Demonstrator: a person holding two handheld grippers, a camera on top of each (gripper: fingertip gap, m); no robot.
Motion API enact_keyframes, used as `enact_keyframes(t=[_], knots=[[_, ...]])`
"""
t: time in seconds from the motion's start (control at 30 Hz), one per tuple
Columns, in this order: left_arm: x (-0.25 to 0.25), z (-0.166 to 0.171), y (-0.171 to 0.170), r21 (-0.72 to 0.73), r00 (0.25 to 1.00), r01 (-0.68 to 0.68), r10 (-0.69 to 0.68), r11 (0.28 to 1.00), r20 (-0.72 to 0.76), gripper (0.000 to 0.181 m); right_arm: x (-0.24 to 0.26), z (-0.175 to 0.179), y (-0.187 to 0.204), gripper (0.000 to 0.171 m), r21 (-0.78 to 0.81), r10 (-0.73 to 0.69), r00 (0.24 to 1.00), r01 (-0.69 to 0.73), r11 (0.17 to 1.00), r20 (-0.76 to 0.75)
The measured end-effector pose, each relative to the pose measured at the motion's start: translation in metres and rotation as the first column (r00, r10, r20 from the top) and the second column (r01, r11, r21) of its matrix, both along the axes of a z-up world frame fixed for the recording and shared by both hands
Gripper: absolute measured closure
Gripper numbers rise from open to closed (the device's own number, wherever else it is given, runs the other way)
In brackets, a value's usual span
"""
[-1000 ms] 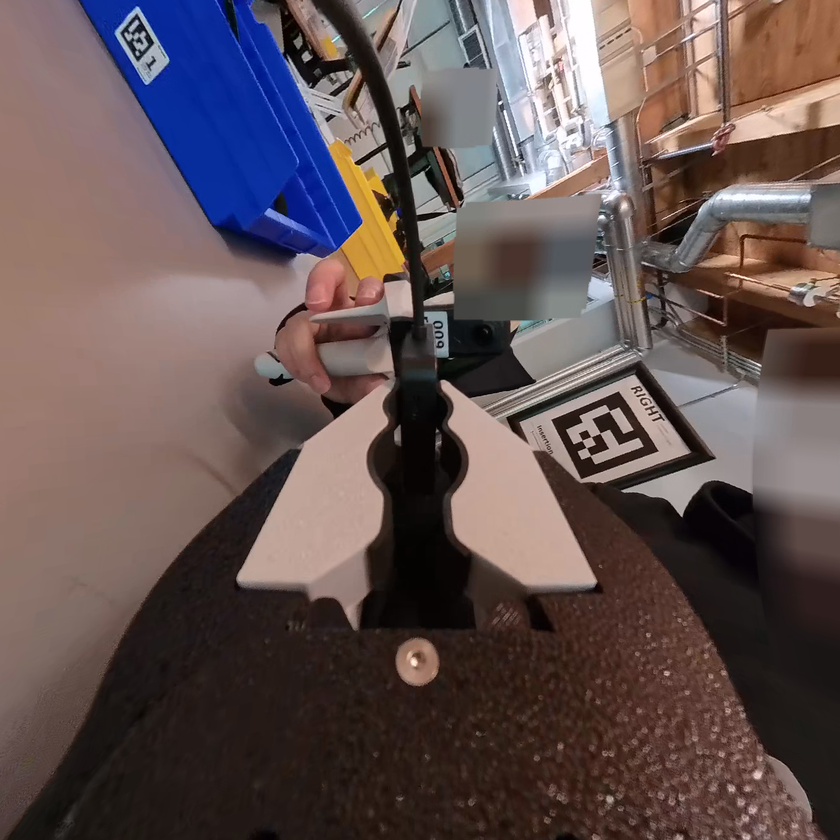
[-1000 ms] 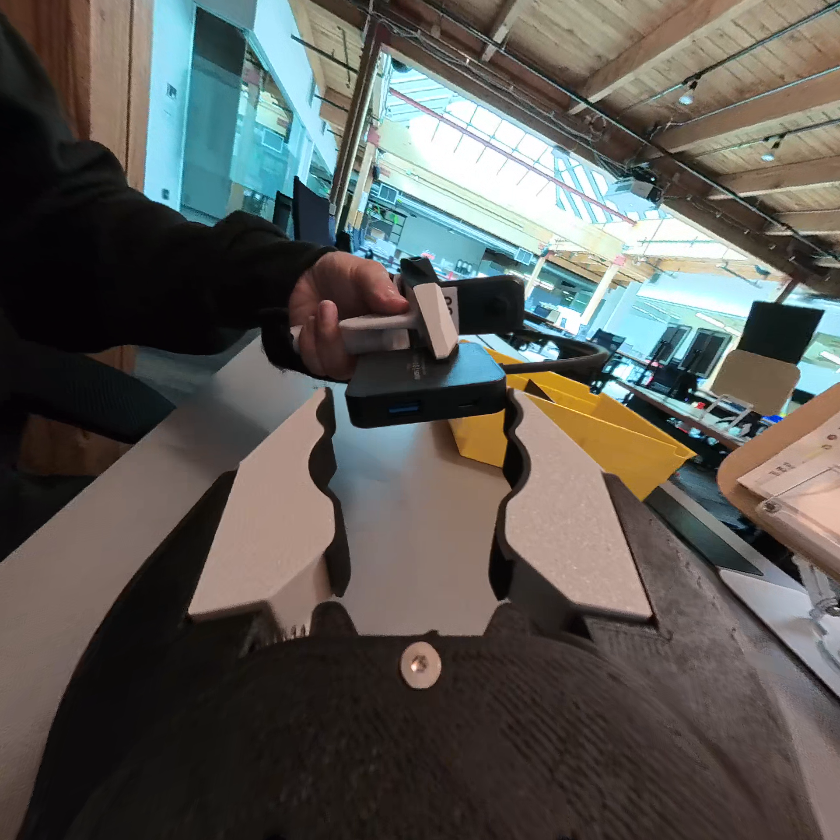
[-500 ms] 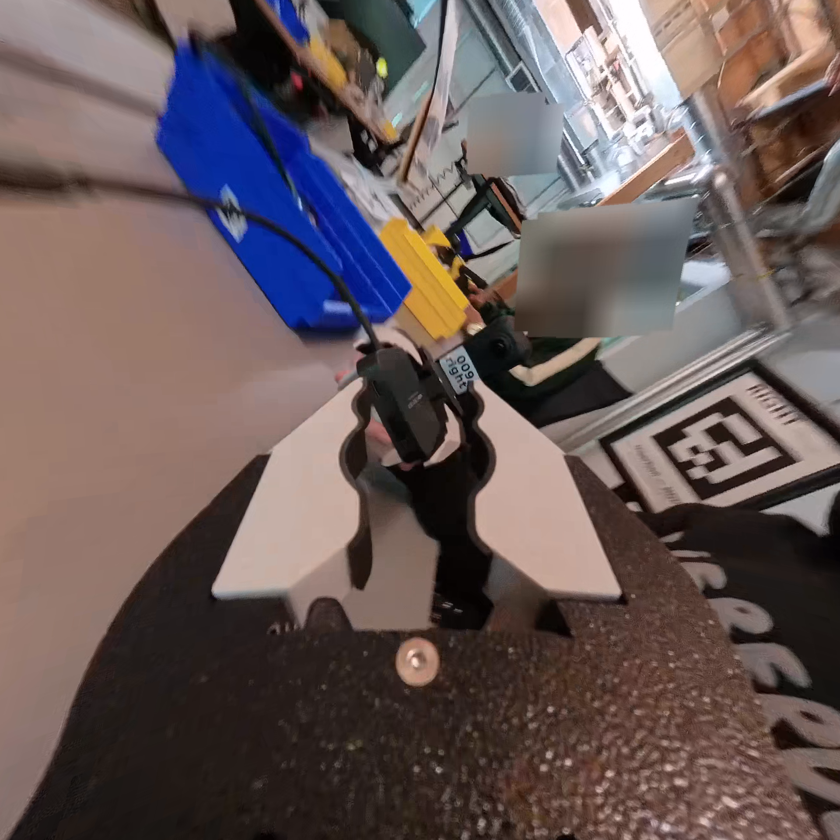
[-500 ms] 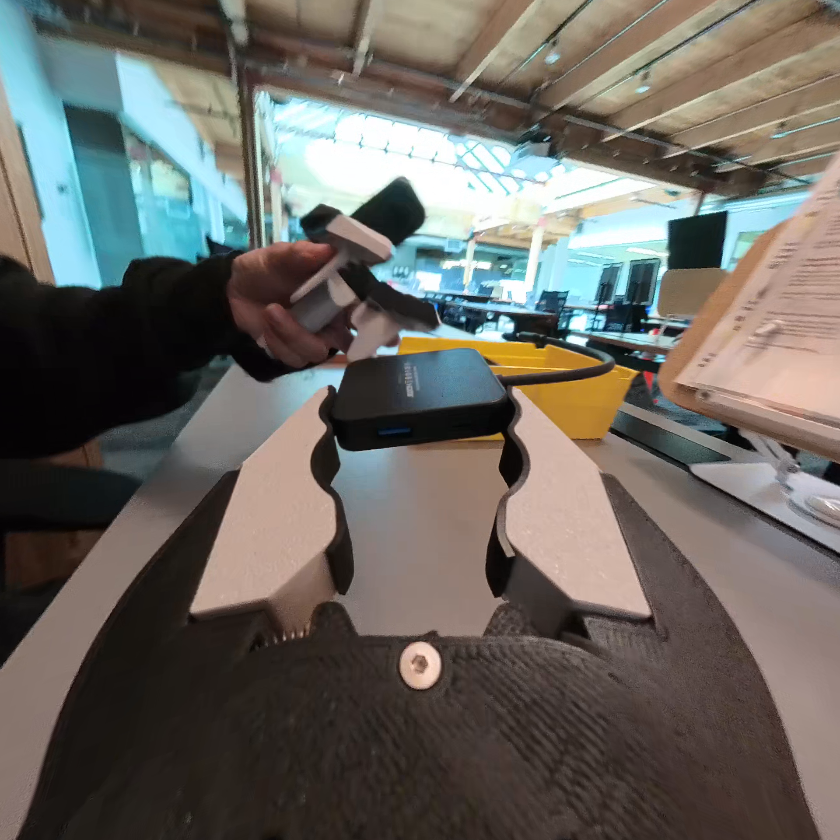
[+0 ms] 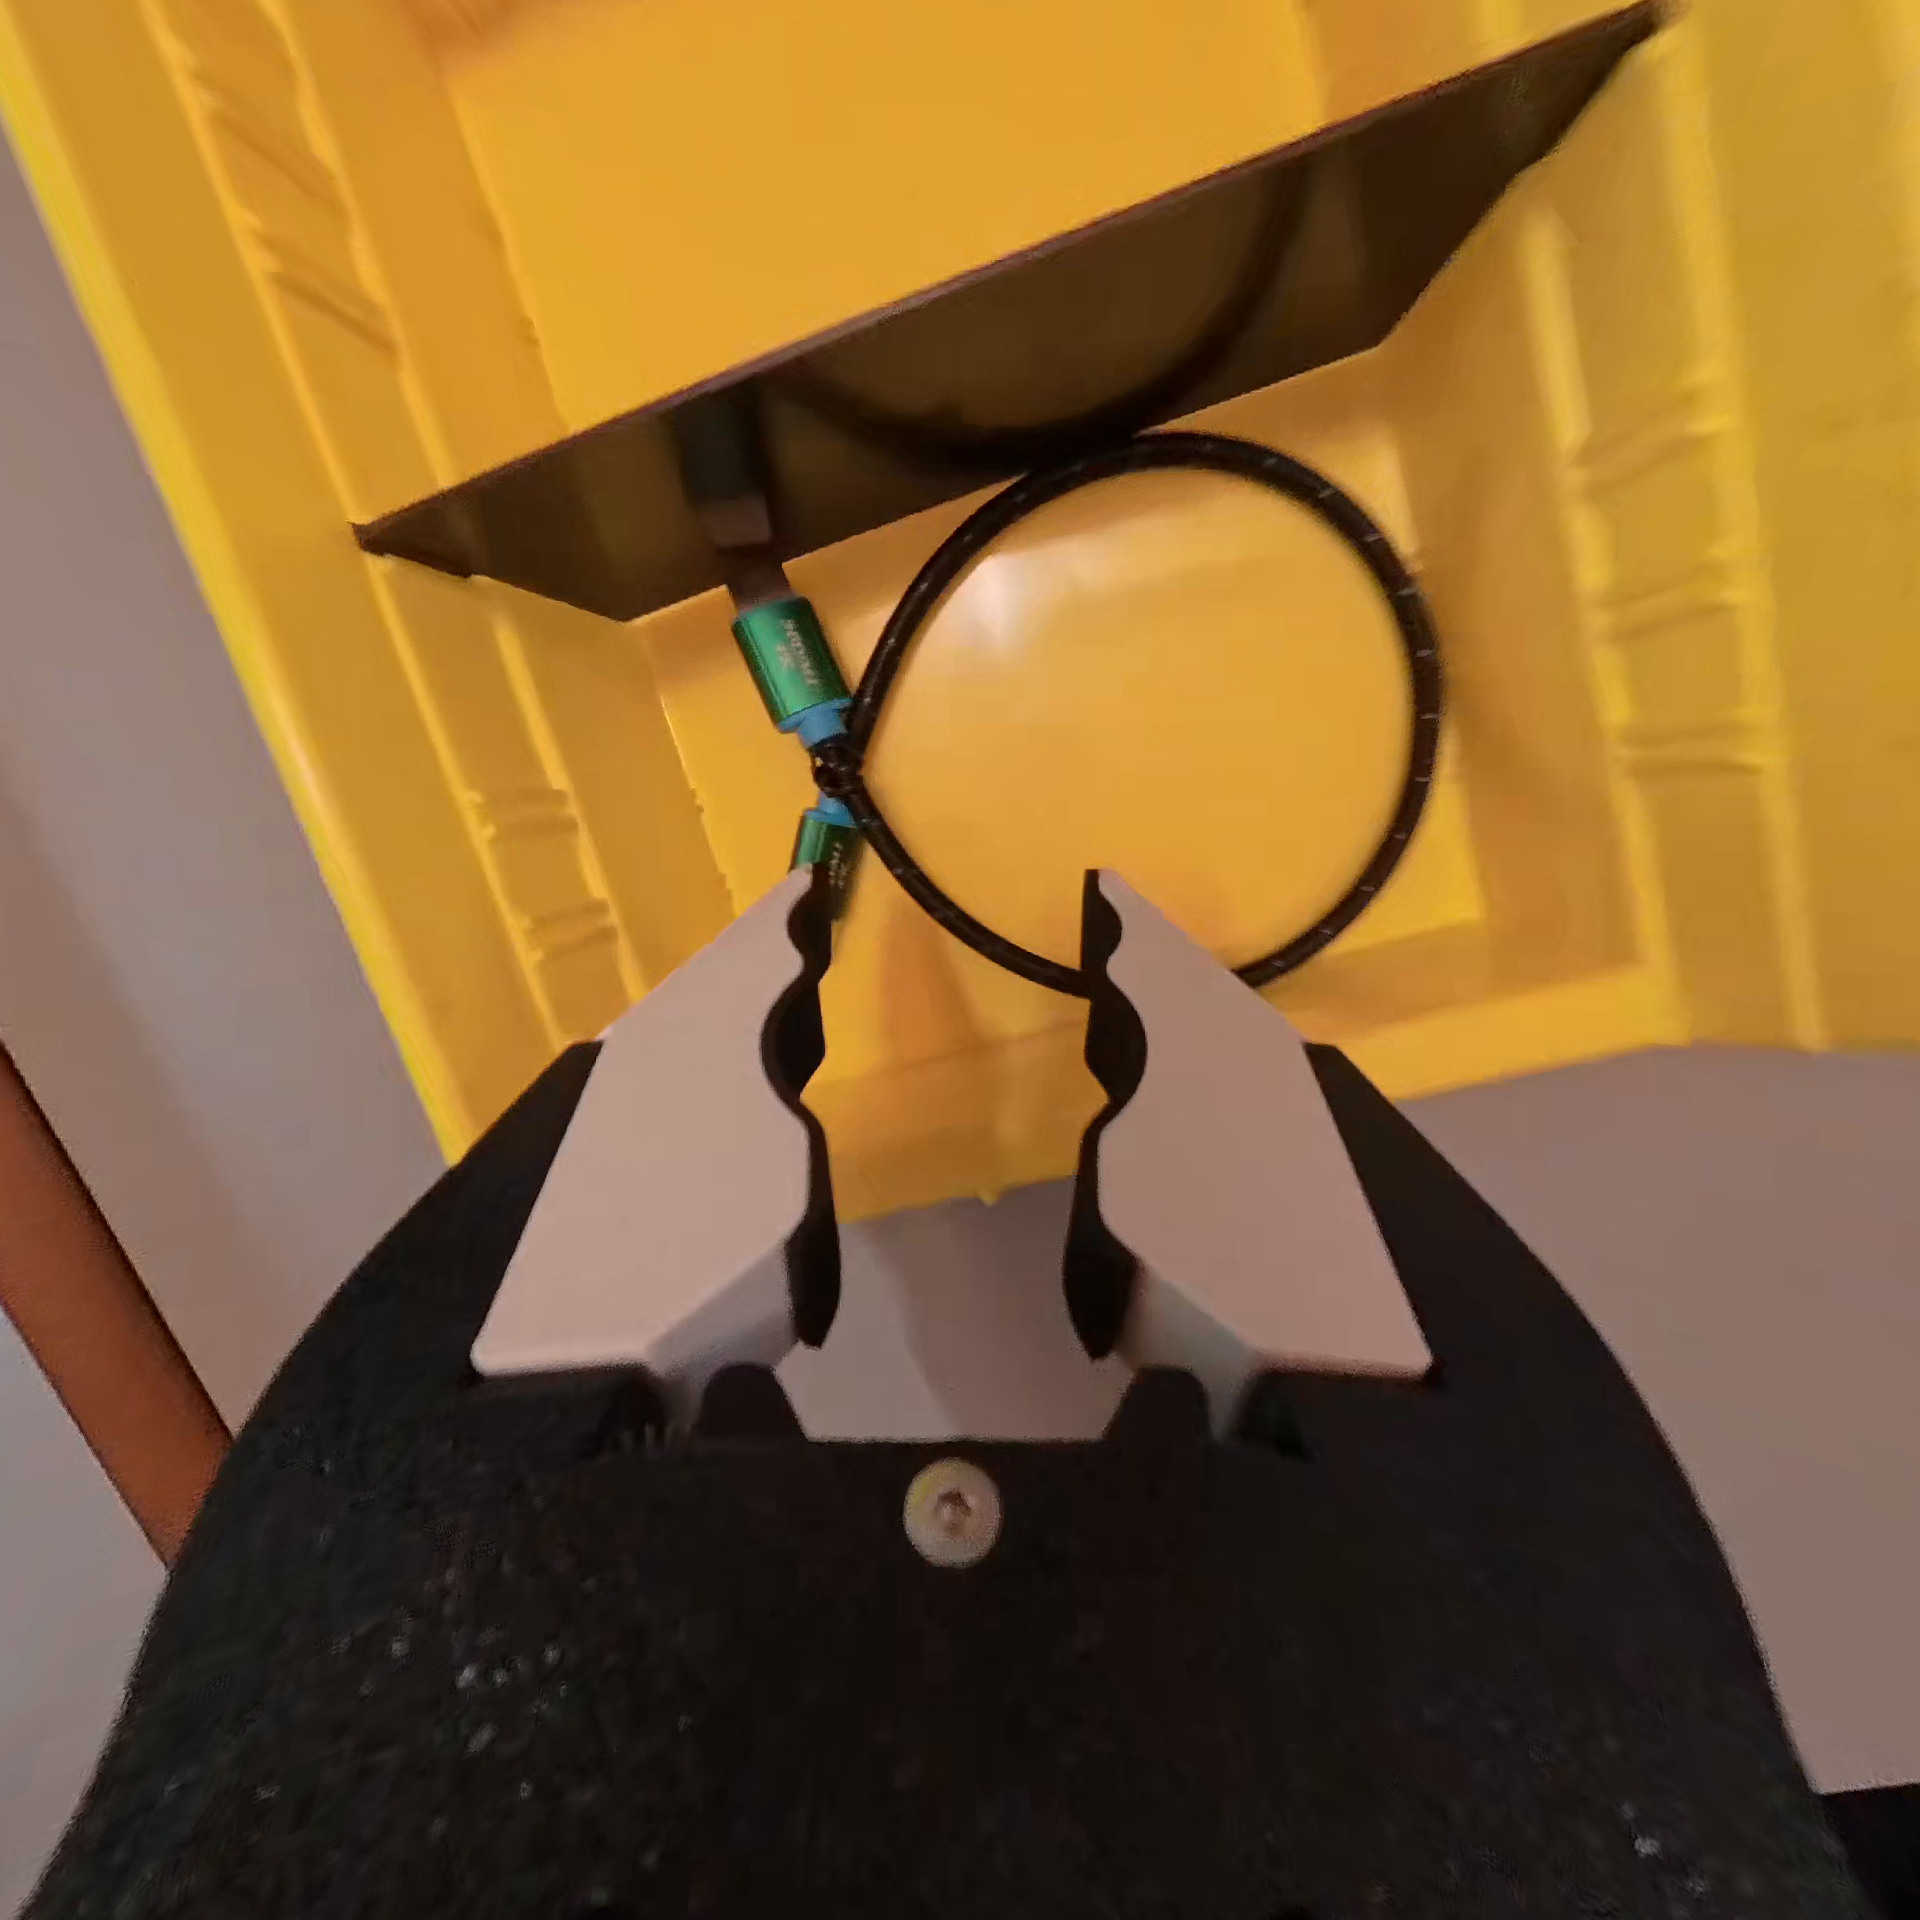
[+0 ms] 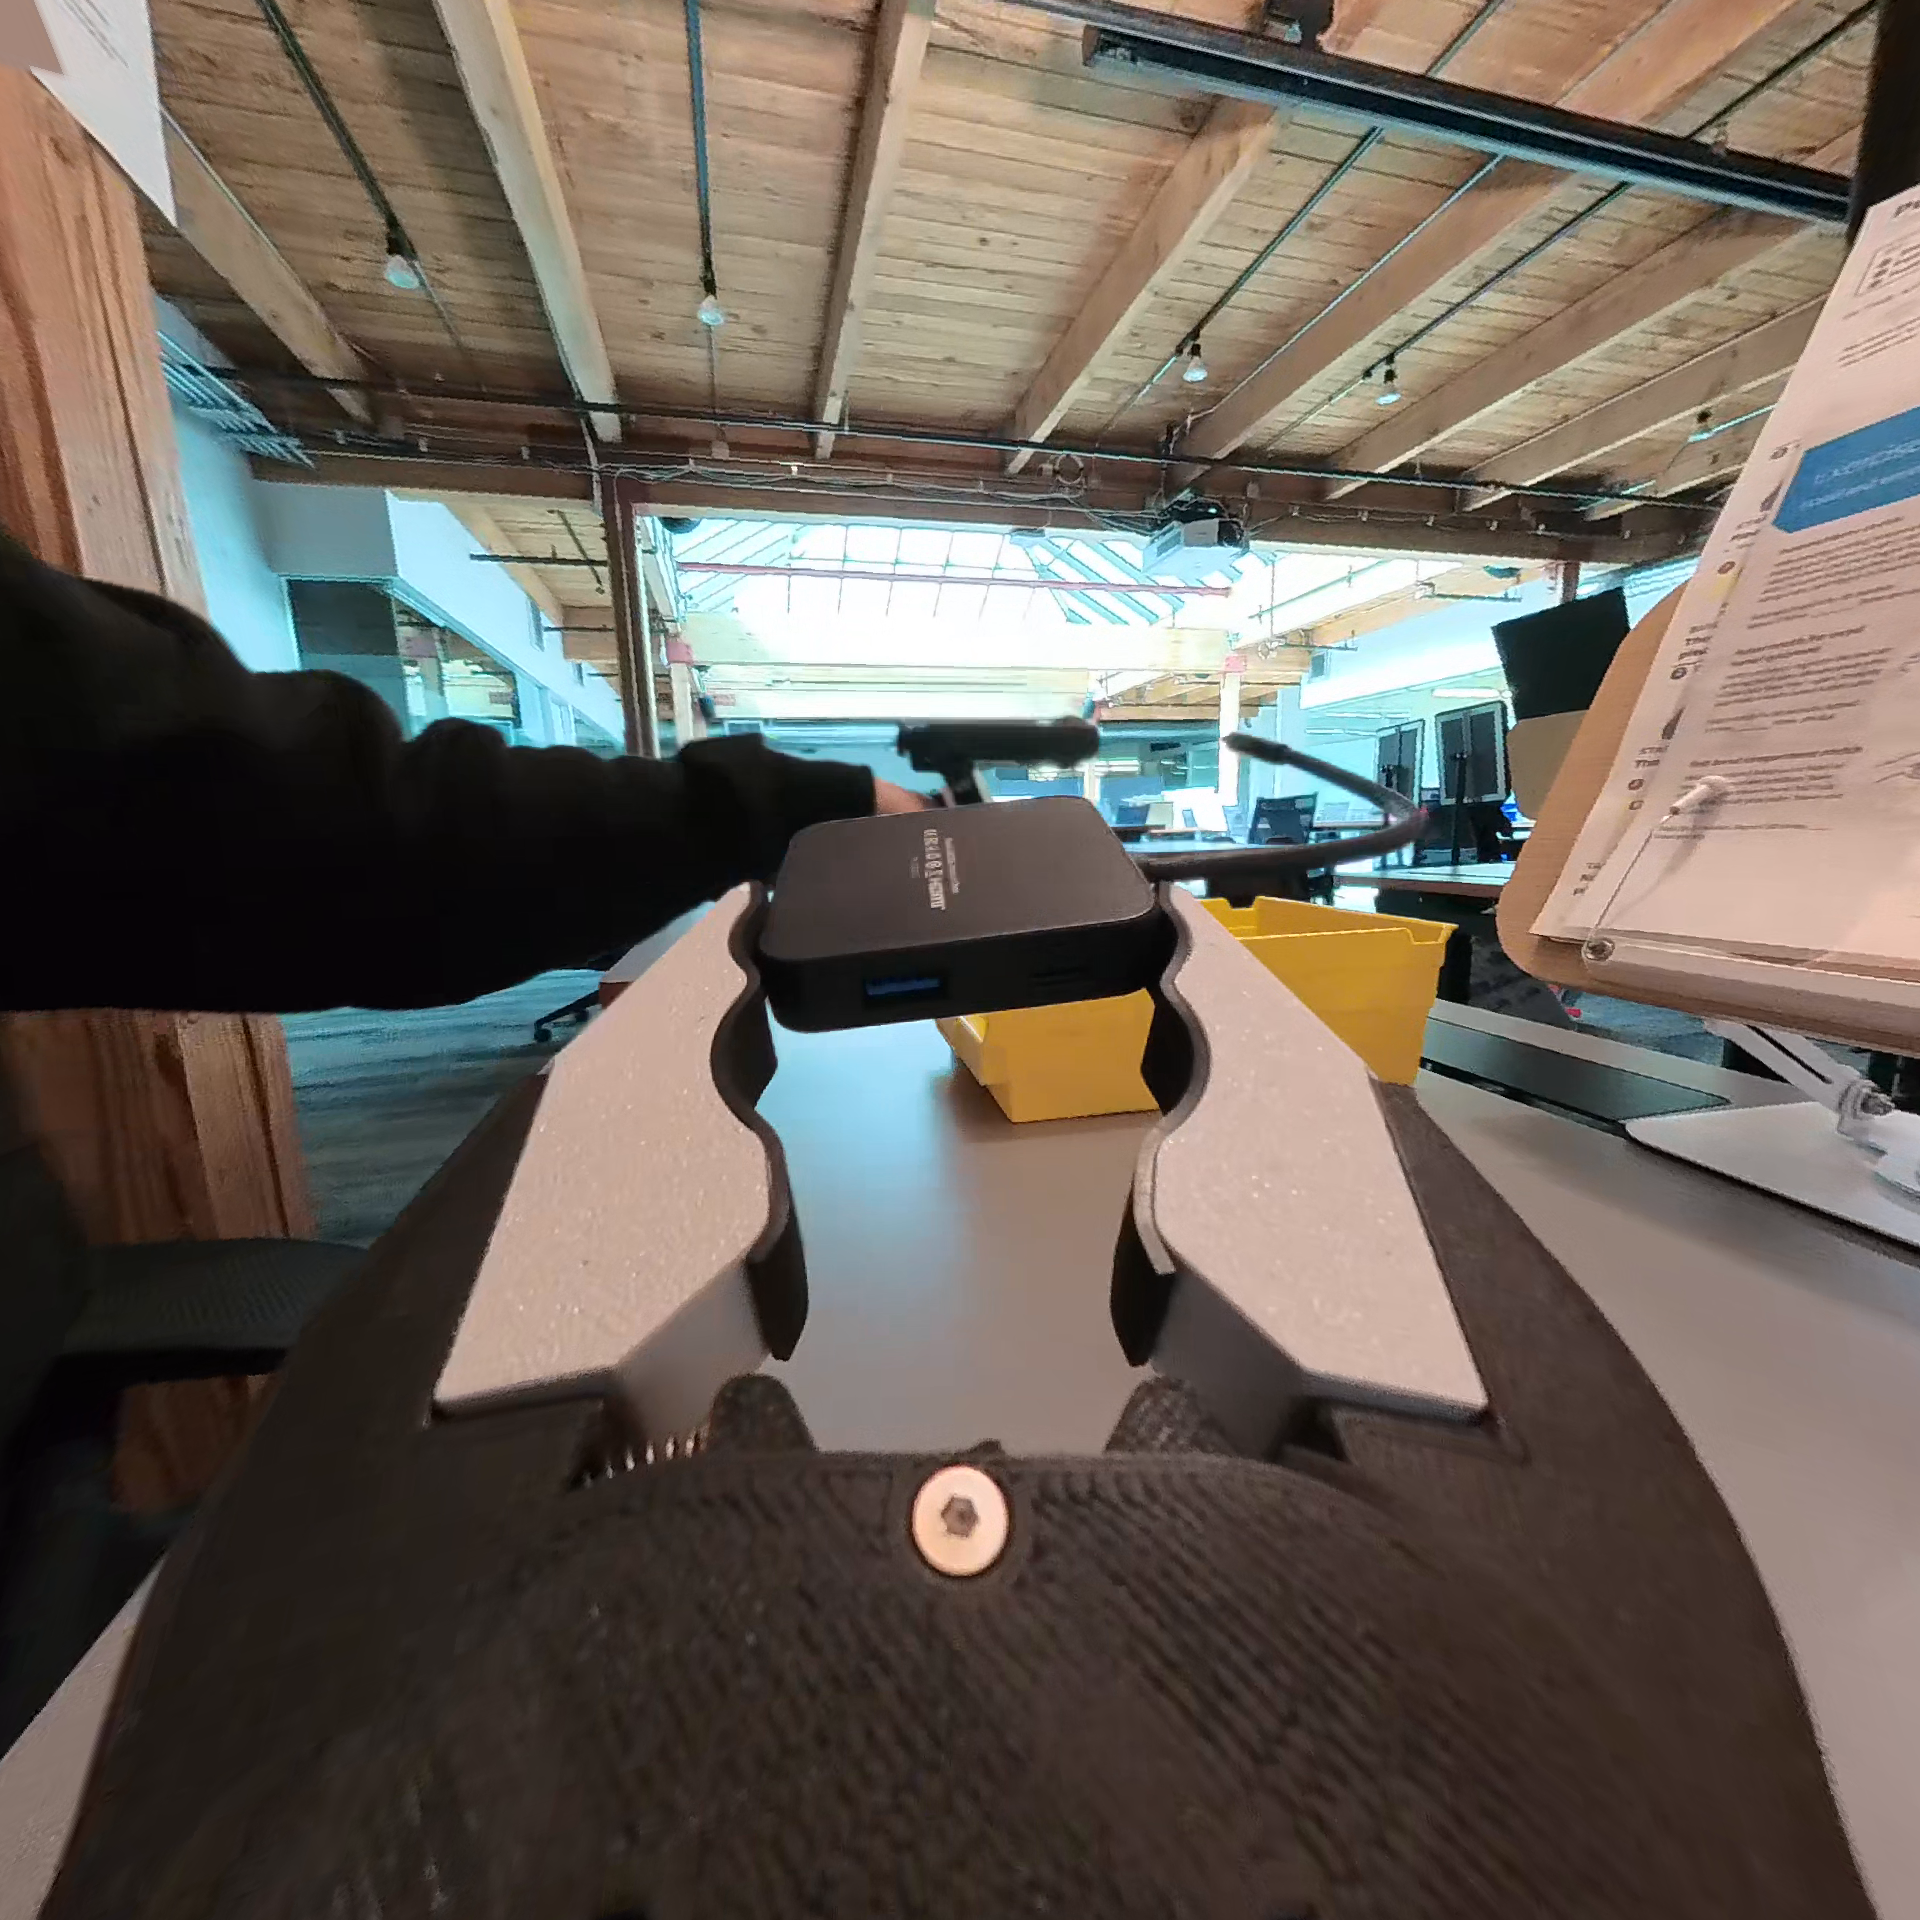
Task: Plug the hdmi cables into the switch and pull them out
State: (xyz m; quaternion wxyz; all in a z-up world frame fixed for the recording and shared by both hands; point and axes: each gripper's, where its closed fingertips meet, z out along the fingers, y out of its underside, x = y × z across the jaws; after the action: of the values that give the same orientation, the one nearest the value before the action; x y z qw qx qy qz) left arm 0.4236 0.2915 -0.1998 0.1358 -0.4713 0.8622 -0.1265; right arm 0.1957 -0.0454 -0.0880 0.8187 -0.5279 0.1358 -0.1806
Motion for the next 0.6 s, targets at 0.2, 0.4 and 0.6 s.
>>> enact_keyframes(t=[0.2,0.4,0.6], knots=[[0.026,-0.037,0.010,0.102,0.997,-0.037,0.043,0.994,-0.056,0.136,-0.008,0.007,-0.004,0.100,0.049,0.057,0.998,-0.058,0.997,0.026],[0.037,-0.043,0.014,-0.021,0.984,-0.162,0.160,0.987,-0.084,0.154,-0.018,0.018,-0.010,0.100,0.171,0.186,0.982,-0.187,0.967,0.025],[0.044,0.017,0.017,0.050,0.982,-0.008,-0.002,0.999,0.191,0.174,-0.025,0.031,-0.024,0.100,0.290,0.266,0.963,-0.270,0.918,0.054]])
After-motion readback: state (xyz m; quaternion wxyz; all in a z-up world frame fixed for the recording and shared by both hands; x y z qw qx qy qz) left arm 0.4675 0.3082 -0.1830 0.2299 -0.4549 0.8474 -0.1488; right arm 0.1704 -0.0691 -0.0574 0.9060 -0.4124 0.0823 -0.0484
